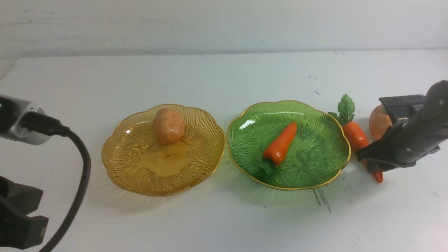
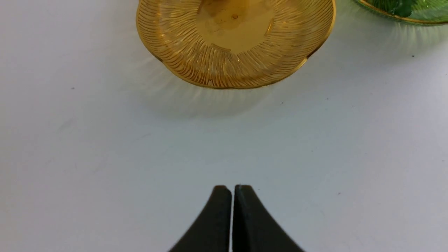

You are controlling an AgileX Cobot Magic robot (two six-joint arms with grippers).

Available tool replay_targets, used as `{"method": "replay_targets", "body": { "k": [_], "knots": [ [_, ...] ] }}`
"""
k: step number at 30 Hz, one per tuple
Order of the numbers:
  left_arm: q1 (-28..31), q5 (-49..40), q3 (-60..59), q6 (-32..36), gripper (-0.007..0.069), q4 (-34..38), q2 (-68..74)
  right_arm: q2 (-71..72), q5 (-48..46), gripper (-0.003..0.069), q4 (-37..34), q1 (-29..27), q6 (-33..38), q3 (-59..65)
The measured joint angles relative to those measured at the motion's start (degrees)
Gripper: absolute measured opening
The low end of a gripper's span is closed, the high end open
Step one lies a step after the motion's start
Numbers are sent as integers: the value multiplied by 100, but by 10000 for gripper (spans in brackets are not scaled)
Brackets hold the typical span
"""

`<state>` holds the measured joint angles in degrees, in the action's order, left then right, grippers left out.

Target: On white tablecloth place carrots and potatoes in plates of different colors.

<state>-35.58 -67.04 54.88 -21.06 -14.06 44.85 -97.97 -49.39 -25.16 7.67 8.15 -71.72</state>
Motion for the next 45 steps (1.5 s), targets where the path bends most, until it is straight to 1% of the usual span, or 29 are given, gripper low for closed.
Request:
{"method": "replay_targets", "body": {
  "k": [4, 6, 7, 10, 12, 13, 15, 16, 18, 20, 22, 24, 27, 33, 36, 43, 45],
  "knots": [
    [0, 44, 0, 0, -3, -10, 0, -372, 78, 176, -36, 444, 70, -5],
    [0, 30, 0, 0, -3, -16, 0, -554, 70, 209, -43, 508, 2, -5],
    [0, 15, 0, 0, -3, -16, 0, -611, 40, 251, -43, 513, -50, -5],
    [0, -12, 0, 0, -3, -16, 0, -639, -199, 430, -29, 513, -179, -96],
    [0, -12, 0, 0, -3, -16, 0, -639, -532, 521, 33, 513, -193, -319],
    [0, -12, 0, 0, -3, -22, 0, -639, -761, 570, 238, 513, -193, -575],
    [0, -13, 0, 0, -3, -37, 0, -639, -996, 606, 932, 493, -388, -1105],
    [0, -13, 0, 0, -3, -37, 0, -639, -1043, 612, 1200, 461, -600, -1267],
    [0, -13, 0, 0, -3, -37, 0, -650, -1069, 617, 2002, 299, -1213, -1653],
    [0, -18, 0, -34, -3, -37, 0, -740, -1107, 618, 2812, -69, -1891, -2025],
    [0, -18, 0, -46, -3, -37, 0, -928, -1203, 618, 2986, -366, -2118, -2208],
    [0, -18, 0, -46, -3, -37, 0, -1182, -1235, 618, 2932, -628, -2202, -2301],
    [0, -18, 0, -47, -3, -41, 0, -1497, -1128, 618, 2810, -784, -2221, -2309],
    [0, -174, 0, -53, -3, -114, 0, -1918, -736, 618, 2790, -814, -2227, -2319],
    [0, -324, 0, -64, -3, -133, 0, -2216, -497, 618, 2653, -814, -2334, -2460],
    [0, -470, 0, -88, -3, -145, 0, -2852, -466, 618, 2634, -814, -2388, -2879],
    [0, -470, 0, -94, -3, -145, 0, -2940, -471, 603, 2635, -814, -2388, -2882]
  ]
}}
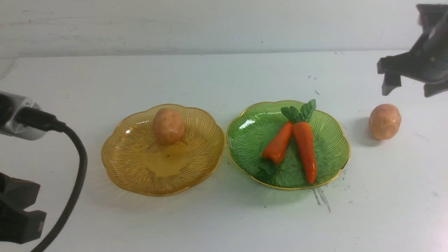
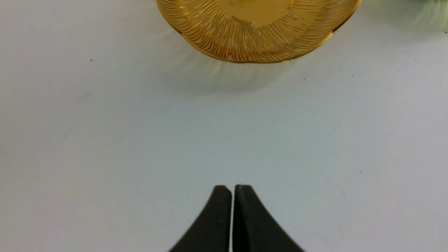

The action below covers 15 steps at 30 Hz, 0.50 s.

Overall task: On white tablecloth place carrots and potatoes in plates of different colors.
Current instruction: 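Pick up the potato from the right side of the table and place it in a plate with the right gripper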

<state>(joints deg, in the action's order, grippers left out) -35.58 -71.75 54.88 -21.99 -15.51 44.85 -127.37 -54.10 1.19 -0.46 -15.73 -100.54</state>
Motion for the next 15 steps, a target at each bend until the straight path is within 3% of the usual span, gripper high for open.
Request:
{"method": "replay_targets", "body": {
  "k": [2, 8, 11, 15],
  "knots": [
    [0, 0, 0, 0, -3, 0, 0, -35, -25, 540, -7, 0, 0, -16],
    [0, 0, 0, 0, -3, -6, 0, 203, -615, 538, -406, 27, 314, -602],
    [0, 26, 0, 0, -3, -34, 0, 745, -721, 538, -1572, 289, 948, -1058],
    [0, 166, 0, -58, -3, -68, -3, 999, -868, 538, -3257, 1446, 2003, -1336]
  ]
}}
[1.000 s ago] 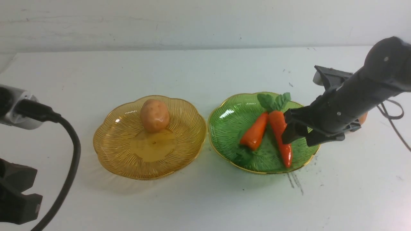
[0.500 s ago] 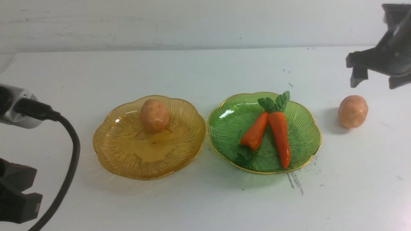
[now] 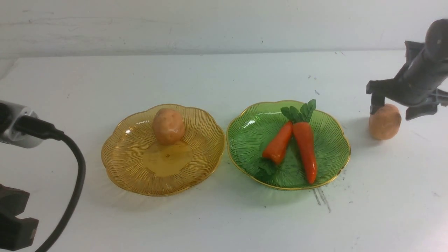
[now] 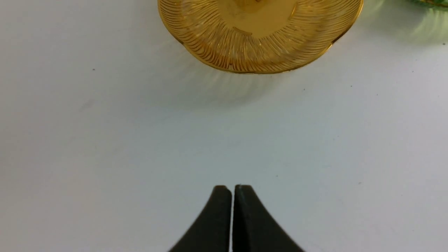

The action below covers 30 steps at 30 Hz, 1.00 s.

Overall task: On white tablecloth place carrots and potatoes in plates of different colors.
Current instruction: 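Pick up the potato from the right side of the table and place it in a plate with the right gripper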

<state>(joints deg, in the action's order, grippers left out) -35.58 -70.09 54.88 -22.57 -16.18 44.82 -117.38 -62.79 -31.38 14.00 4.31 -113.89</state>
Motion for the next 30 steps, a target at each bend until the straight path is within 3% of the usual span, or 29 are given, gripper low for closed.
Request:
{"method": "replay_targets", "body": {
  "k": [4, 8, 11, 16, 21, 24, 26, 30],
  "knots": [
    [0, 5, 0, -35, -3, -13, 0, -536, 88, 538, -222, 1195, 312, 0],
    [0, 5, 0, -36, -3, -18, 0, -1191, 648, 538, -235, 1815, 415, 30],
    [0, 5, 0, -36, -3, -18, 0, -1405, 931, 541, -229, 2015, 433, 49],
    [0, -7, 0, -48, -3, -18, 0, -1436, 1109, 676, -245, 2094, 433, 49],
    [0, -96, 0, -77, -3, 33, 0, -1436, 767, 685, -205, 2073, 433, -103],
    [0, -133, 0, -84, -3, 43, 0, -1294, 159, 589, 48, 1945, 375, -598],
    [0, -133, 0, -88, -3, 67, 0, -1018, -316, 481, 349, 1818, 364, -1019],
    [0, -133, 0, -107, -3, 177, 0, 36, -829, 156, 1102, 1417, 114, -1985]
  ]
}}
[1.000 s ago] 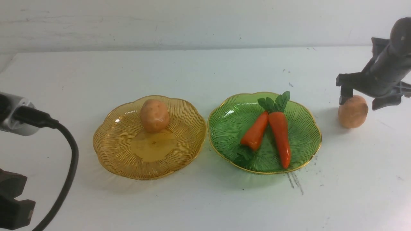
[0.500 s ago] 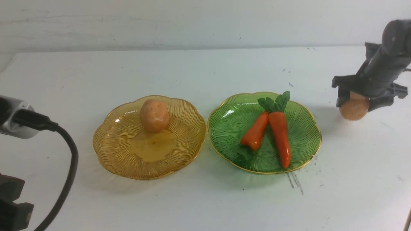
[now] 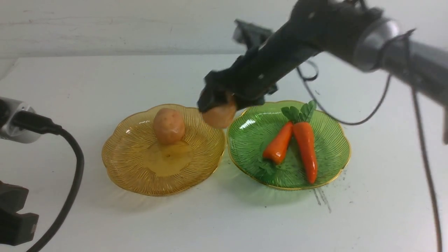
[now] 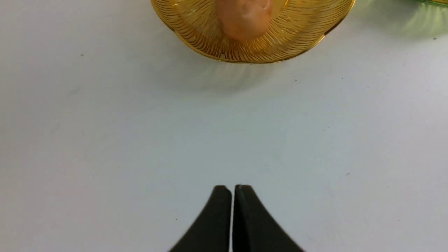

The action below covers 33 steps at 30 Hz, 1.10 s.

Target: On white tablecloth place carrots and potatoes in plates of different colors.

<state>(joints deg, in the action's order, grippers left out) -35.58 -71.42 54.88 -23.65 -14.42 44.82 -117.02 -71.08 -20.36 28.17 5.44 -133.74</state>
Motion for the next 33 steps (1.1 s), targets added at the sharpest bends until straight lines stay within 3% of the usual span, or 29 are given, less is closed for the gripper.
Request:
{"method": "replay_targets", "body": {
  "k": [2, 4, 7, 12, 17, 20, 22, 25, 28, 33],
  "knots": [
    [0, 0, 0, -40, -3, 14, 0, 568, -40, 51, 339, -163, -134, -128],
    [0, 0, 0, -40, -3, 21, 0, 1369, -113, -1, 915, -281, -266, -121],
    [0, 0, 0, -79, -3, 26, 0, 2660, -160, -14, 1556, -280, -498, 527],
    [0, 0, 0, -84, -3, 26, 0, 4713, -35, -15, 1933, -280, -651, 2553],
    [0, 57, 0, -84, -3, 26, 0, 7429, 2186, -15, 2343, -296, -809, 6058],
    [0, 214, 0, -84, -3, 26, 0, 9333, 4202, -15, 2864, -298, -1405, 8404],
    [0, 325, 0, -84, -3, 26, 0, 10417, 5014, -15, 3178, -298, -2058, 9539],
    [0, 535, 0, -84, -3, 20, 0, 11705, 5554, -15, 3706, -298, -2964, 10761],
    [0, 833, -105, -79, -3, 21, -8, 11753, 5422, -15, 4001, -303, -3572, 11046],
    [0, 1290, -691, -33, -3, 19, -543, 11702, 5435, -15, 4449, -318, -3755, 11085]
  ]
}}
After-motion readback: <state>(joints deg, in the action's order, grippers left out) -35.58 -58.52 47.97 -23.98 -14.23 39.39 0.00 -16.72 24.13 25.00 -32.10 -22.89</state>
